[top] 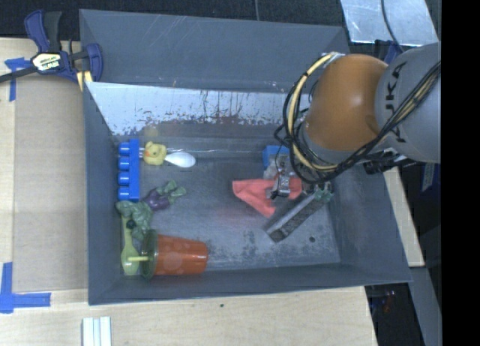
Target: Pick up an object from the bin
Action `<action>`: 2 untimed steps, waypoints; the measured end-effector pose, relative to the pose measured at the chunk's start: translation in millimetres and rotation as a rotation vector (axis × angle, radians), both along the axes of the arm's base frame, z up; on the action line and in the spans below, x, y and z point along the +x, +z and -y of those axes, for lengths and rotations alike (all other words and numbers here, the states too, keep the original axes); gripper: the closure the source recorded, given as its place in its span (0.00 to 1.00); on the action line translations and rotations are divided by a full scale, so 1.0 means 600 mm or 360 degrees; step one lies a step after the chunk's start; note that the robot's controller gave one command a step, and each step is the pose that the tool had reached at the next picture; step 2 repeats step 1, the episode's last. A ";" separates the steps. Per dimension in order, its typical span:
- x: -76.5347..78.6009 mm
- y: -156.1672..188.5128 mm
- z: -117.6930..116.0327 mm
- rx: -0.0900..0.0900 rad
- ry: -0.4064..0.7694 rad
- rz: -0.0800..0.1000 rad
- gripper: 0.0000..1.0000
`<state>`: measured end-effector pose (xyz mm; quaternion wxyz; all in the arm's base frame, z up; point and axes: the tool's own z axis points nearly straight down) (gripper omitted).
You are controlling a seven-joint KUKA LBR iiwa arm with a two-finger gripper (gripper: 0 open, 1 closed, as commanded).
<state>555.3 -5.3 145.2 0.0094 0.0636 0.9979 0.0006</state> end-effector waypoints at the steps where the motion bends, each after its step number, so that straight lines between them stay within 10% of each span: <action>1: -0.017 0.124 0.036 -0.0002 -0.0044 0.0010 1.00; 2: -0.017 0.124 0.036 -0.0002 -0.0044 0.0010 1.00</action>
Offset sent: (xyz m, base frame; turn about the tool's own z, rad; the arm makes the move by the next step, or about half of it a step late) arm -0.0132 -0.0196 0.1829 0.0361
